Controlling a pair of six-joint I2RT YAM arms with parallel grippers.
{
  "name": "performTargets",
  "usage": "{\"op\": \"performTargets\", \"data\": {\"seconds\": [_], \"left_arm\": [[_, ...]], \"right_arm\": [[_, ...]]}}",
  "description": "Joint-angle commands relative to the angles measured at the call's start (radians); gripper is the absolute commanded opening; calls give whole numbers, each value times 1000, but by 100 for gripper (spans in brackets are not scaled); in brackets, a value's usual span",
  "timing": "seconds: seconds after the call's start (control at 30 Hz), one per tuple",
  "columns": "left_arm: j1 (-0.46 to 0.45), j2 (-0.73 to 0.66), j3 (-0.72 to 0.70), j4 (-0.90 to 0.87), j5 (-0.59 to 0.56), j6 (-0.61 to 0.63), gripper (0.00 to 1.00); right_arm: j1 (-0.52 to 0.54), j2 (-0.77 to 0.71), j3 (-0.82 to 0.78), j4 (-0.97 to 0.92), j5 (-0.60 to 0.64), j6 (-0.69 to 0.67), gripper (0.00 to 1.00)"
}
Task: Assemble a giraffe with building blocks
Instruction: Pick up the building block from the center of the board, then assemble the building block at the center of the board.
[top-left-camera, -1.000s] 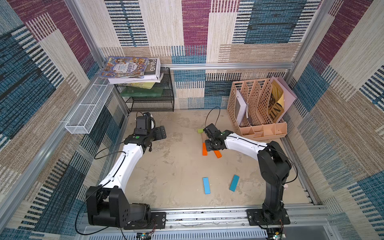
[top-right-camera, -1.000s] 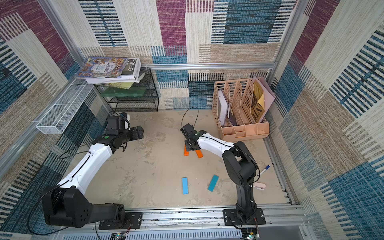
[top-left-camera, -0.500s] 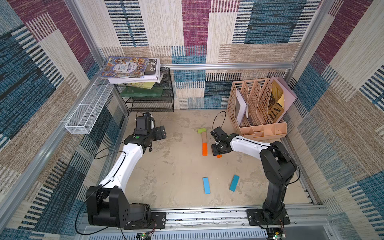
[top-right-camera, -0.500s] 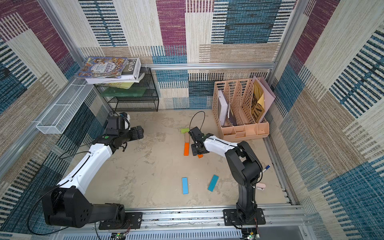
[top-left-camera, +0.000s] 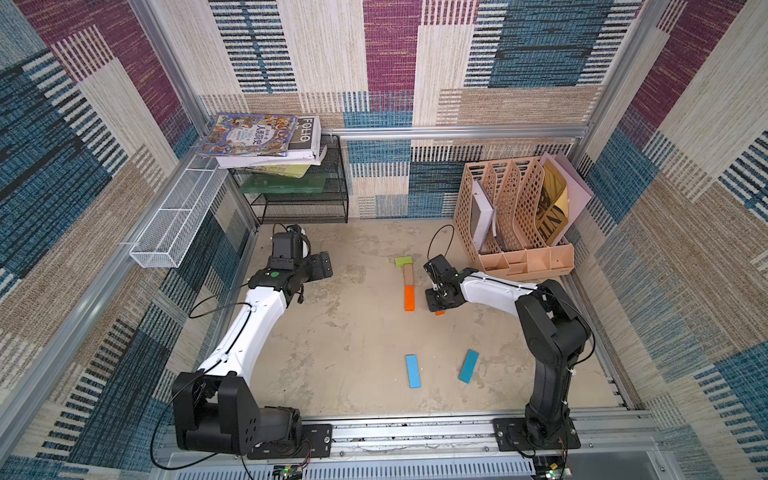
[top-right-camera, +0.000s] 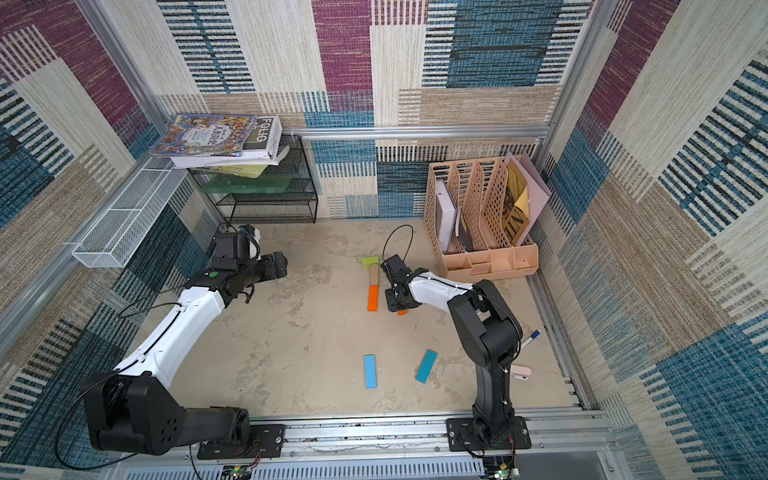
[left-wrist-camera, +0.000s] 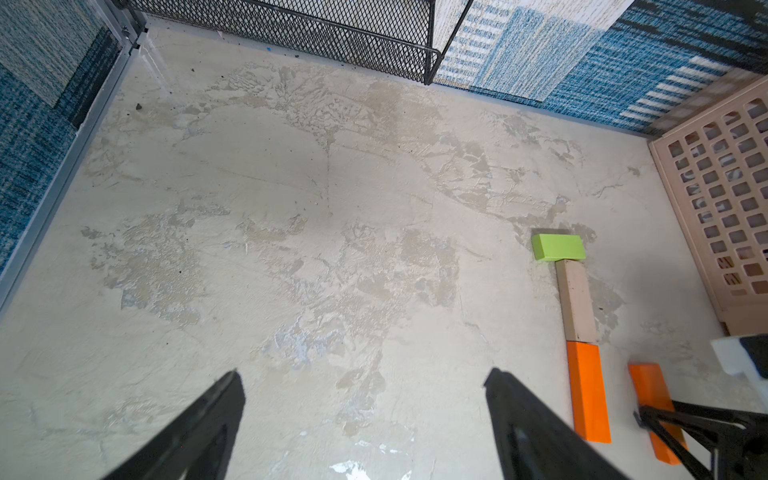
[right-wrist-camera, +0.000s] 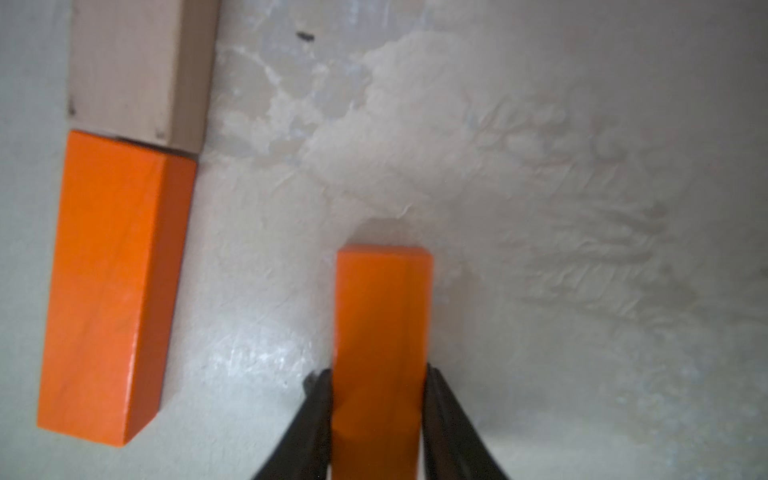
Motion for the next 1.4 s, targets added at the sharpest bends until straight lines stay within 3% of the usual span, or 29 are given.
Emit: {"op": "performTargets", "data": {"seconds": [0.0,0.13,0.23,0.3,0.37,0.43,0.5,0.53,0.67,0.77,0.83,0.93,1.03,1.23,1.37], "left_arm": [[0,0,3,4,8,3,95],[0,3,5,5,11,2,95],[0,8,6,5,12,2,95],[0,7,6,5,11,2,95],[0,9,4,5,13,3,95],[0,11,4,4,12,3,95],[0,11,4,4,15,5,94],[0,11,4,4,15,5,94],[0,11,6,5,17,5,94],[0,14,6,6,19,3,94],[0,15,8,3,25,3,94],[0,13,7,3,24,2,94],[0,11,6,7,31,1,94],[-1,10,6,8,30,0,94],[0,9,6,7,28,0,94]], "right_arm": [[-32,7,9,-15,-75,-4,7],[-80,-167,-46,154,-151,-22,8],[-119,-343,-114,347,-88,-11,5],[-138,-412,-142,478,-50,-76,0],[-147,-448,-147,569,-144,-303,0],[-144,-451,-113,546,-248,-599,7],[-145,-438,-71,385,-402,-976,11],[-139,-432,-57,328,-385,-1090,12],[-162,-416,-1,130,-364,-1318,0],[-163,-326,136,-140,-347,-1466,0],[-153,-298,115,-225,-350,-1626,0],[-119,-281,15,-177,-246,-1605,0],[-123,-225,-5,-200,-301,-1605,0],[-101,-78,83,-245,-300,-1569,0],[-81,9,155,-283,-321,-1535,8]]}}
